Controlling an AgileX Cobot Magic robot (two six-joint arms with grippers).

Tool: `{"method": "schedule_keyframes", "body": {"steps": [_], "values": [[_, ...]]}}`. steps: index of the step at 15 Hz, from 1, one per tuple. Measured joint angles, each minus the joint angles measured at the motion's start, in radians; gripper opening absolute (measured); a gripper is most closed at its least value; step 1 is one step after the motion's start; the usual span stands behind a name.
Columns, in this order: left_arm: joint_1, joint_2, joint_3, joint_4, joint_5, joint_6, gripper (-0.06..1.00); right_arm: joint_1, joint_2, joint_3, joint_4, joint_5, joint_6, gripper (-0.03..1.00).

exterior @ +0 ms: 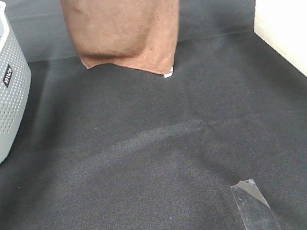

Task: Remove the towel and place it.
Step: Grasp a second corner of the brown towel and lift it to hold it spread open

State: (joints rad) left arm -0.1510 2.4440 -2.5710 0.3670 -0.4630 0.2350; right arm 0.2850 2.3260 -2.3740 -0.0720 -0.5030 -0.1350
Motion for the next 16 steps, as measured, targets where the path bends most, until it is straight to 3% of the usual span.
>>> {"method": "schedule_keyframes", "body": {"steps": [3,7,9,16], "values": [[0.000,0.004,0.000,0.000,0.002,0.000,0.00,-0.002,0.000,-0.004,-0.005,0.000,0.018,0.01],[-0.001,0.005,-0.001,0.003,0.195,-0.026,0.00,-0.008,0.000,-0.010,-0.008,0.170,0.045,0.01],[-0.002,0.005,-0.001,0.003,0.219,-0.027,0.00,-0.008,0.000,-0.012,-0.008,0.194,0.058,0.01],[-0.004,0.003,-0.140,0.050,0.096,-0.014,0.00,-0.007,-0.006,-0.197,-0.019,0.180,0.109,0.01]]}}
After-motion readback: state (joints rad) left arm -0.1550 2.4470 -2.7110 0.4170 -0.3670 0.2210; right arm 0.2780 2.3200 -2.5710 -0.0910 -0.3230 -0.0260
